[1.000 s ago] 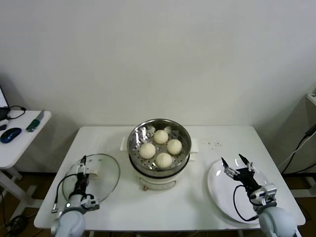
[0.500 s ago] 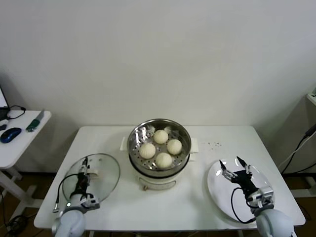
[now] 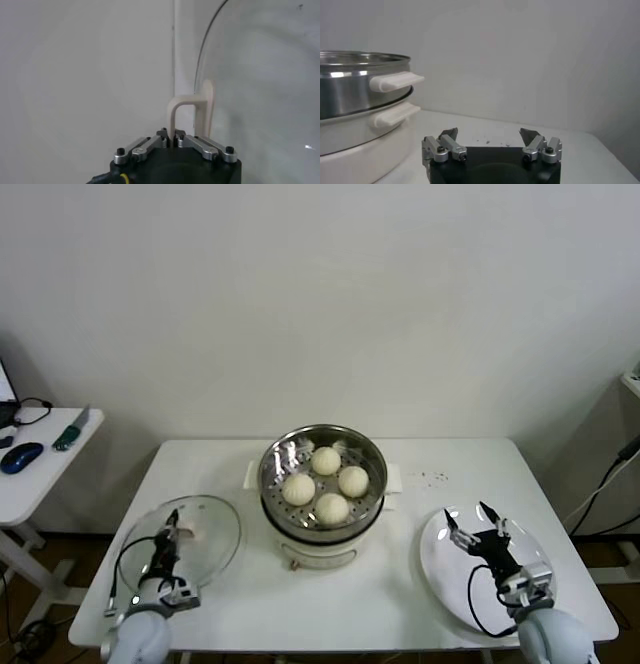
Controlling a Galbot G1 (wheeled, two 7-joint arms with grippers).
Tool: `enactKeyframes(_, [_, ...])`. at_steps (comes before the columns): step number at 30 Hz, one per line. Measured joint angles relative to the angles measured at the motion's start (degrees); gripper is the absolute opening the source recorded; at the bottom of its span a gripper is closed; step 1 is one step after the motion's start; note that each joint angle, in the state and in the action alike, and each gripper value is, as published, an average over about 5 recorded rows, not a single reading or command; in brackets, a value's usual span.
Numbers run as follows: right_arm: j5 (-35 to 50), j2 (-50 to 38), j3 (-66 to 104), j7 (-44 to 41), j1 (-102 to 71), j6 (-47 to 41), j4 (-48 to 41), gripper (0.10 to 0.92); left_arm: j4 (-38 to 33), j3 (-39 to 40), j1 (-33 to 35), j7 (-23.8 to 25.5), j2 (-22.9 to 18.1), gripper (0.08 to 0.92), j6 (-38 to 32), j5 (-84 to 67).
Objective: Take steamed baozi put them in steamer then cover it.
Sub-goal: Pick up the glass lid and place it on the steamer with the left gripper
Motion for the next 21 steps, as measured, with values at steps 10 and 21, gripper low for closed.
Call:
enactKeyframes(10, [-0.07, -1.68, 0.21, 0.0, 0.76, 0.12, -0.41, 0.823, -8.14, -0.26, 3.71, -0.23, 2.02, 0.152, 4.09, -0.15])
enactKeyframes(21, [0.33, -4.77, -1.04, 0.07, 2.8, -0.14, -1.64, 0.823, -21.84, 0.02, 7.67, 2.01, 6.99, 0.152, 13.58, -0.89])
